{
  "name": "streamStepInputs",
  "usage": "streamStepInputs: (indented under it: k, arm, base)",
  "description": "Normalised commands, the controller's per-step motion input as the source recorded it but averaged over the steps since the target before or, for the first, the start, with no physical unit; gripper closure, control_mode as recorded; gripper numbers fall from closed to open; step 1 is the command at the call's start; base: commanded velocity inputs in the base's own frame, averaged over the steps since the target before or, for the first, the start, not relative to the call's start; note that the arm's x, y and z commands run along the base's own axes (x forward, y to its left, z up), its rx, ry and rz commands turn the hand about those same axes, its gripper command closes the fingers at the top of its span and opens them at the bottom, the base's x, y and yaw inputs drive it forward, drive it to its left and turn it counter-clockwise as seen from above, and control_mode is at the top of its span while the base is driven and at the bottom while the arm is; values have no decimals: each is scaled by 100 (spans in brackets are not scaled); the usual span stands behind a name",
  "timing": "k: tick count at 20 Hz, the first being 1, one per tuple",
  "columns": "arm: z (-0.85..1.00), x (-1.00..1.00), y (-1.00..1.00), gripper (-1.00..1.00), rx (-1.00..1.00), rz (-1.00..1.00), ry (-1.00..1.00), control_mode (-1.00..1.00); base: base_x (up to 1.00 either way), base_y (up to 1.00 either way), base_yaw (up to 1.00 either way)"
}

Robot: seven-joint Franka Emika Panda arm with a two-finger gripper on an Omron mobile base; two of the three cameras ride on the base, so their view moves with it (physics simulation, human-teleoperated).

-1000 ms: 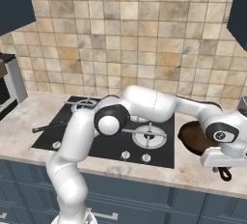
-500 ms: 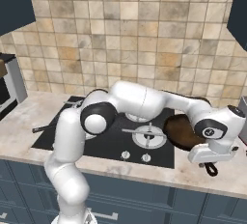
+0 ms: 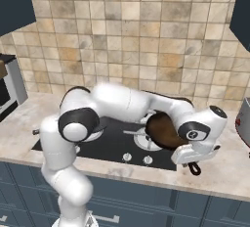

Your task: Place both pans onto different burners. Then place the corn and the chicken drumstick on different pans.

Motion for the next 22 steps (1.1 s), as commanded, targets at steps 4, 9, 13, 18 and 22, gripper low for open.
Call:
streamStepInputs:
  k: [4, 9, 13, 18, 22]
  arm:
    - [3, 4, 66, 100, -1, 6, 1, -100]
    - [6, 12, 51, 100, -2, 1, 1, -100]
    - [0, 23, 22, 100, -8, 0, 0, -100]
    - [-1, 27, 2, 100, -11, 0, 0, -100]
    - [-5, 23, 6, 100, -8, 0, 0, -100]
  base:
    - [0, 0, 0]
    - [0, 0, 0]
    - [0, 0, 0]
    - [0, 0, 0]
    - [0, 0, 0]
